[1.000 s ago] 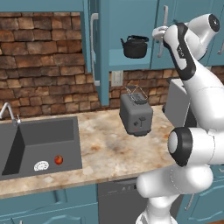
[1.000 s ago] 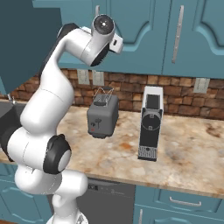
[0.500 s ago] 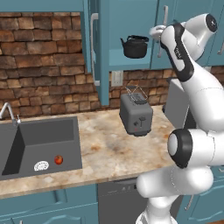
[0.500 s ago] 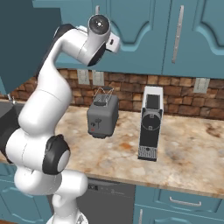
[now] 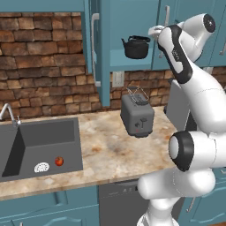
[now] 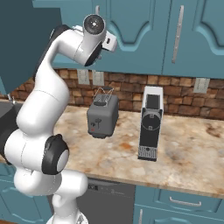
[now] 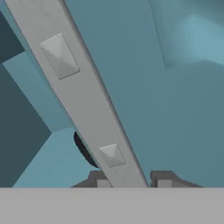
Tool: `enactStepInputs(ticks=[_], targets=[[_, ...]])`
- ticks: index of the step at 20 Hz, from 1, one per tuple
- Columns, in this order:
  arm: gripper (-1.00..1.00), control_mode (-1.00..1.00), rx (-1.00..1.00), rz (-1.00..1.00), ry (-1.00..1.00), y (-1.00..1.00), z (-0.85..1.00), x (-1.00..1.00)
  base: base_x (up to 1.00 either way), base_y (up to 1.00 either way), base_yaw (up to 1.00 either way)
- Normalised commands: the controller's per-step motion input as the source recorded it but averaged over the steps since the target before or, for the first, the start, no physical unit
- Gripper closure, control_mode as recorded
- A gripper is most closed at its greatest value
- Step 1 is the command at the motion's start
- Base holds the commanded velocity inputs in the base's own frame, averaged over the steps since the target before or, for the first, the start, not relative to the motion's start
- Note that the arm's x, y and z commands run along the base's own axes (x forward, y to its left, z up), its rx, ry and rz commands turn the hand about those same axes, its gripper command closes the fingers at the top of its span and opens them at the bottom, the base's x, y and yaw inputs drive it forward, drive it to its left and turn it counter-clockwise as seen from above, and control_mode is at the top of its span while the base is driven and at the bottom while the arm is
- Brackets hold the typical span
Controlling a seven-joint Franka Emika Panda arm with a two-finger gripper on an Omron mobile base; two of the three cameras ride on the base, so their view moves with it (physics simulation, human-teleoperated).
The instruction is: Open the cabinet, pick the kettle from the cabinet, and place it in the sink.
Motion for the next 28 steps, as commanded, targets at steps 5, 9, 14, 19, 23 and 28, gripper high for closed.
enactStepInputs(ticks=[5, 9, 14, 19, 23, 28], targets=[[1.00, -1.00, -0.01, 0.00, 0.00, 0.29, 0.11, 0.09, 0.00, 0.00, 0.00], [1.00, -1.00, 0.00, 0.00, 0.00, 0.14, 0.12, 0.02, 0.00, 0.00, 0.00], [1.00, -1.00, 0.00, 0.02, 0.00, 0.10, 0.08, -0.14, 0.00, 0.00, 0.00], [1.00, -1.00, 0.00, 0.00, 0.00, 0.18, 0.04, -0.14, 0.00, 0.00, 0.00], [1.00, -1.00, 0.00, 0.00, 0.00, 0.23, 0.07, -0.13, 0.00, 0.00, 0.00], [1.00, -1.00, 0.00, 0.00, 0.00, 0.19, 0.07, -0.21, 0.00, 0.00, 0.00]])
